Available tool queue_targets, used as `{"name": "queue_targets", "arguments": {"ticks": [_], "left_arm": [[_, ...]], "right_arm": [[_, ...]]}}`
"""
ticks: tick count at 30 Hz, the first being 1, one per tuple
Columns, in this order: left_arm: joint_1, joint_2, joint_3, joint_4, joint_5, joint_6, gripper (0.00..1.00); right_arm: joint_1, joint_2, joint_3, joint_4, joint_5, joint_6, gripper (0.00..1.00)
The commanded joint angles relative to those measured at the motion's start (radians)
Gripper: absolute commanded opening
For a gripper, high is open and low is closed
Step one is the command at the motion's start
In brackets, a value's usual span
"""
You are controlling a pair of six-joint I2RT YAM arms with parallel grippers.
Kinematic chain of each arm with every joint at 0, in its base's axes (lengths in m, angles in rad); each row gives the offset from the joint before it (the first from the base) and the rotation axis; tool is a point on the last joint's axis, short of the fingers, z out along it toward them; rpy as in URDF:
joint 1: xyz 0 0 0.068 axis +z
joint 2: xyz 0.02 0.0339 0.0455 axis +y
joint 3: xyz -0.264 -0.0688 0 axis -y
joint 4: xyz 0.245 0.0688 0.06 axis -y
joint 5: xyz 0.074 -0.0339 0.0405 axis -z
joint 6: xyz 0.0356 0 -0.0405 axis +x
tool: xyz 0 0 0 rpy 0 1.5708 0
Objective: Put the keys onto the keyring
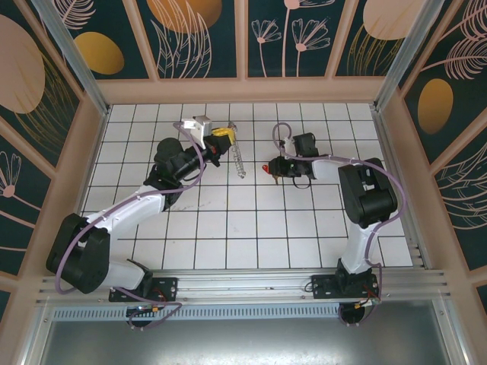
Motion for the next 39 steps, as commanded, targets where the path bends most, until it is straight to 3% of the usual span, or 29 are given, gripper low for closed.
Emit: {"name": "queue_targets", "arguments": {"ticks": [1, 19, 39], "left_arm": [[-0.006, 0.002, 0.002, 0.066, 0.013, -0.015, 0.0], [-0.006, 0.011, 0.006, 0.08, 0.02, -0.029, 0.0], [-0.006, 0.018, 0.01, 0.089, 0.023, -0.032, 0.0]], "right_arm": [[0.014, 0.0, 0.019, -0.031, 0.034, -0.032, 0.31], [0.018, 0.015, 0.012, -0.036, 0.061, -0.045, 0.28], [0.015, 0.018, 0.009, -0.044, 0.071, -0.049, 0.16]]}}
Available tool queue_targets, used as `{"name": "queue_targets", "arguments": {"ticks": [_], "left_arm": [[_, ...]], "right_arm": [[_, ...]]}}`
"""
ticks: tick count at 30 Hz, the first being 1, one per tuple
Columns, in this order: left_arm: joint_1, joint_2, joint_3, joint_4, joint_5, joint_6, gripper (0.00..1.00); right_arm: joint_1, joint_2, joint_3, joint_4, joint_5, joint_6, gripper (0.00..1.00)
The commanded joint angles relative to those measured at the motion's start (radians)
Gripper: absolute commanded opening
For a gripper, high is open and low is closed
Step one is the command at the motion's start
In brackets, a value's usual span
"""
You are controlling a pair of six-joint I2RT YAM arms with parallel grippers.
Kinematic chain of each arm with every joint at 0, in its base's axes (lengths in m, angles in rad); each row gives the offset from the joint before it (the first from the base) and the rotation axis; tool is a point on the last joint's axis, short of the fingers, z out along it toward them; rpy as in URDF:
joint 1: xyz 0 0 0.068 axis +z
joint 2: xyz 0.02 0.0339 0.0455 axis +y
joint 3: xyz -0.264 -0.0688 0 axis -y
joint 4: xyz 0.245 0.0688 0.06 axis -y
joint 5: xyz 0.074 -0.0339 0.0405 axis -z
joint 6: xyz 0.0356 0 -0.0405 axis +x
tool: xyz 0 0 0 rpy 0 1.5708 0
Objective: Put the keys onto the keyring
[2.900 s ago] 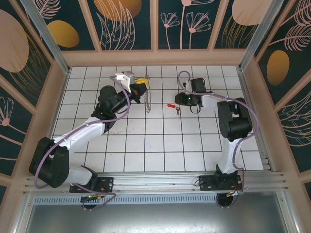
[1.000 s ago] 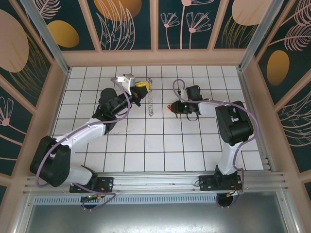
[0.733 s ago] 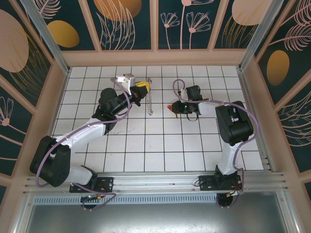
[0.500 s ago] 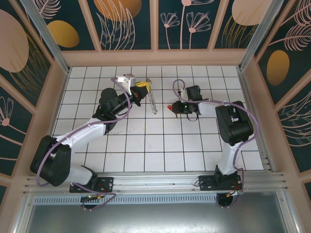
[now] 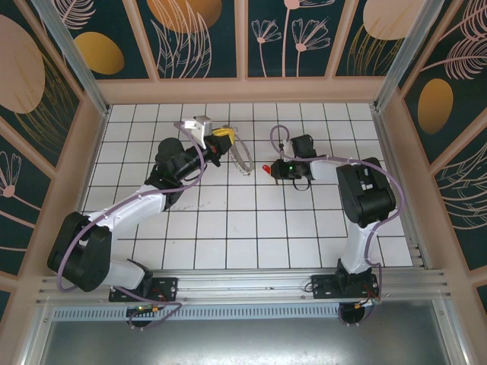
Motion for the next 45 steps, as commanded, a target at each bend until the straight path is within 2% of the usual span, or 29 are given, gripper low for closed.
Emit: {"name": "queue_targets", "arguments": {"ticks": [1, 38, 42, 45], "left_arm": [[-0.006, 0.006, 0.01, 0.085, 0.022, -0.013, 0.0], [-0.006, 0.018, 0.008, 0.104, 0.036, -0.036, 0.0], [-0.006, 0.018, 0.008, 0.104, 0.038, -0.037, 0.0], [-0.006, 0.02, 0.008, 0.106, 0.038, -0.039, 0.0]], "right_arm": [[0.002, 0.004, 0.008, -0.014, 0.012, -0.017, 0.16], [-0.029, -0.035, -0.038, 0.017, -0.018, 0.003, 0.17], [-0.029, -0.034, -0.039, 0.022, -0.024, 0.007, 0.15], [-0.029, -0.036, -0.039, 0.024, -0.033, 0.011, 0.07]]}}
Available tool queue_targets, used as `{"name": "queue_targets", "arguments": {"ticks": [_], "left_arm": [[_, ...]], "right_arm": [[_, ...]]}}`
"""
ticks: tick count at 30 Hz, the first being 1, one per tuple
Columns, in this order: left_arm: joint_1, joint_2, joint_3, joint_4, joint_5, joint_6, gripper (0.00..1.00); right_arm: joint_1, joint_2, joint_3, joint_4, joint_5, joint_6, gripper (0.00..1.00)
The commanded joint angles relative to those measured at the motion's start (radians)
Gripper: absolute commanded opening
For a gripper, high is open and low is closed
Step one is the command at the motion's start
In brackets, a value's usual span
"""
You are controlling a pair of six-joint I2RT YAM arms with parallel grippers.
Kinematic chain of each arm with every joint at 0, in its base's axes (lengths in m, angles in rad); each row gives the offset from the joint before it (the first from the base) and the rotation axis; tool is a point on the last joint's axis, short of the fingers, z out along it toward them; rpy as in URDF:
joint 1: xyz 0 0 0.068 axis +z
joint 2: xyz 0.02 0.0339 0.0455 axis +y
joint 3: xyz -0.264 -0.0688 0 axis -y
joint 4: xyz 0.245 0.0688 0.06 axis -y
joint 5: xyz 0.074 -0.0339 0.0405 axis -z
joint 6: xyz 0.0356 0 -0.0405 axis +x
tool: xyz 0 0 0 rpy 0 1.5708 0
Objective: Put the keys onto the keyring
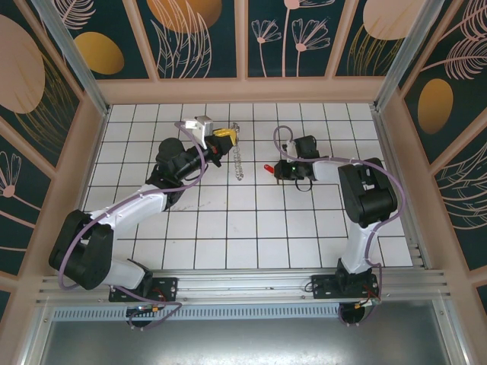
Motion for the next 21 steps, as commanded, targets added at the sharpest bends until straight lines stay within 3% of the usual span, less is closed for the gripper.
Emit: {"name": "queue_targets", "arguments": {"ticks": [1, 3, 13, 21], "left_arm": [[-0.006, 0.004, 0.008, 0.081, 0.014, -0.019, 0.0], [-0.006, 0.005, 0.008, 0.082, 0.014, -0.019, 0.0], [-0.006, 0.005, 0.026, 0.053, 0.026, -0.003, 0.0], [-0.006, 0.016, 0.066, 0.015, 0.073, 0.036, 0.0]], "right_arm": [[-0.004, -0.031, -0.018, 0.009, -0.028, 0.003, 0.05], [-0.006, -0.043, -0.02, 0.011, -0.032, 0.008, 0.0], [-0.007, -0.272, -0.029, 0.047, -0.096, 0.035, 0.0], [-0.011, -0.443, -0.05, 0.157, -0.255, 0.018, 0.0]]}}
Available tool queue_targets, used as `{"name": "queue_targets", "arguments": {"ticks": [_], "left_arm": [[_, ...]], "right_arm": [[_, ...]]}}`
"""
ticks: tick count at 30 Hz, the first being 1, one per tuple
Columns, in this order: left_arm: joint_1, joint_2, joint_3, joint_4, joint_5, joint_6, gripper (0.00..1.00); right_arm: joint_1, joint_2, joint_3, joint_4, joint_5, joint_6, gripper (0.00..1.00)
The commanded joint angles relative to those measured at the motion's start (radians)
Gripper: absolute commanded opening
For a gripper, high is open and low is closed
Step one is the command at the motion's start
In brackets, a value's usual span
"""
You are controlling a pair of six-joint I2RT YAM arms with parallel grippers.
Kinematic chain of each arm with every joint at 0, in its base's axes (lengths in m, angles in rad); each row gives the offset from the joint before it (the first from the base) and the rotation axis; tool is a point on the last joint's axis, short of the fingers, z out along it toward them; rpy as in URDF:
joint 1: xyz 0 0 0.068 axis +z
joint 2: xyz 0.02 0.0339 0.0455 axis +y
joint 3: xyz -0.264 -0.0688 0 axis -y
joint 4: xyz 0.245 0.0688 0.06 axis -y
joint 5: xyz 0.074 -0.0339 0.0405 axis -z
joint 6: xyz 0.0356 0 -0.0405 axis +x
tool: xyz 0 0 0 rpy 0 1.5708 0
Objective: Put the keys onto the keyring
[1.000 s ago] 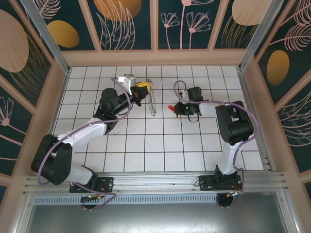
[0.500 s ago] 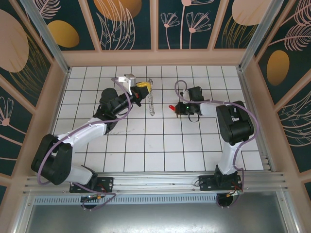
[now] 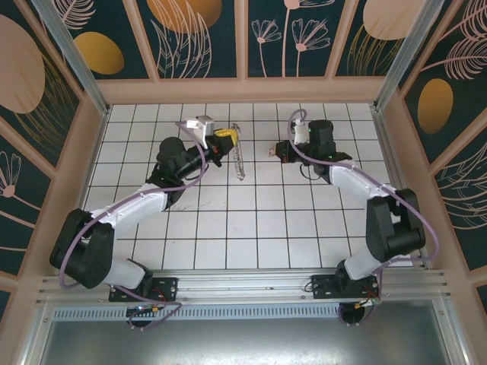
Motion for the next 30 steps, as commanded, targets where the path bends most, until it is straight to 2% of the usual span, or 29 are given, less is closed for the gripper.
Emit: {"name": "queue_targets", "arguments": {"ticks": [1, 6, 11, 20, 30], "left_arm": [[-0.006, 0.003, 0.053, 0.017, 0.044, 0.038, 0.0], [-0.006, -0.005, 0.062, 0.002, 0.062, 0.095, 0.0], [-0.006, -0.011, 0.077, -0.022, 0.101, 0.169, 0.0], [-0.038, -0.016, 0.128, -0.071, 0.183, 0.326, 0.0], [-0.093, 0.007, 0.218, -0.161, 0.176, 0.465, 0.0]], "right_arm": [[-0.008, -0.064, -0.027, 0.1, -0.13, -0.005, 0.0], [-0.014, -0.139, -0.068, 0.234, -0.255, 0.021, 0.0], [-0.016, -0.201, -0.104, 0.335, -0.308, 0.065, 0.0], [-0.014, -0.309, -0.218, 0.484, -0.257, 0.153, 0.0], [-0.01, -0.41, -0.316, 0.582, -0.174, 0.183, 0.0]]}}
